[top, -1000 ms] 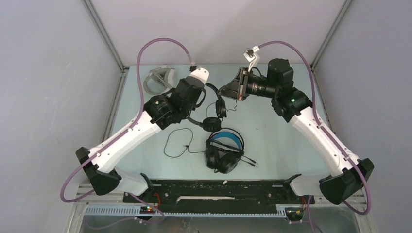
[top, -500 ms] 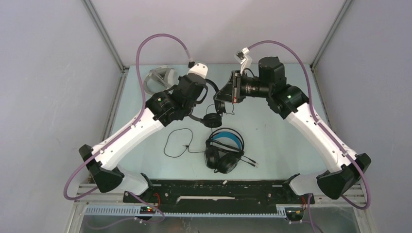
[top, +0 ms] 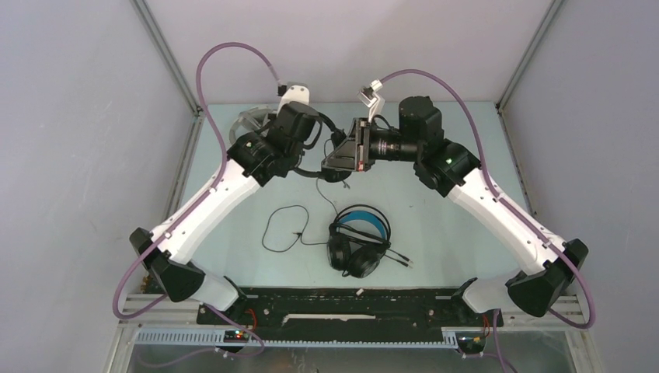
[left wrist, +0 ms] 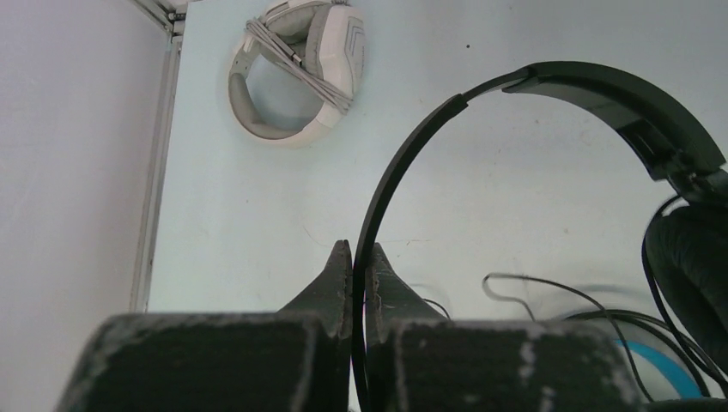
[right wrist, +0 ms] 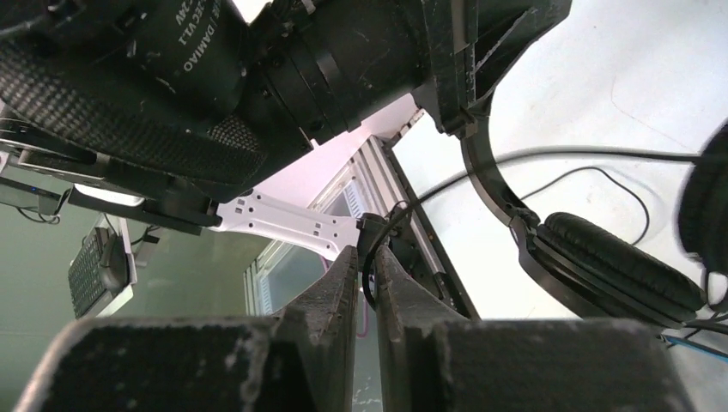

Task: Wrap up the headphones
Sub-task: Wrap the headphones cable around the headphones.

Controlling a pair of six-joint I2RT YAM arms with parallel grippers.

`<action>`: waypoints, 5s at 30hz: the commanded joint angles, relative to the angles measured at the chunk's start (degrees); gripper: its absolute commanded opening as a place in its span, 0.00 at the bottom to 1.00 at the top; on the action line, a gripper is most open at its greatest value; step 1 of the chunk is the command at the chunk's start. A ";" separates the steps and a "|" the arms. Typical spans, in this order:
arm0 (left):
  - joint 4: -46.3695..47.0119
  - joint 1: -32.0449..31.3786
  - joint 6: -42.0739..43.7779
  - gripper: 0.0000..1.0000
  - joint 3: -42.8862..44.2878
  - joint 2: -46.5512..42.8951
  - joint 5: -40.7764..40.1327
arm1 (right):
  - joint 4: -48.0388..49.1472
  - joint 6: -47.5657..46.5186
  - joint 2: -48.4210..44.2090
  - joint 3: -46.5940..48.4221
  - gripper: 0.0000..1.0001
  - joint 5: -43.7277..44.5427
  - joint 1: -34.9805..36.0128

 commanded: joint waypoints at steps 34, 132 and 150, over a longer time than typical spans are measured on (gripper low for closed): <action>21.67 5.95 -17.08 0.00 -5.53 -16.08 16.65 | 25.60 -33.39 -22.70 -25.85 0.66 19.72 8.44; 13.47 12.53 33.57 0.00 -8.14 -17.44 70.79 | 32.01 -13.88 -16.93 -30.74 0.00 -11.55 -11.25; 19.50 12.35 42.95 0.00 -12.91 -15.27 52.92 | 20.43 -5.02 -9.59 -24.16 0.00 -23.96 -11.45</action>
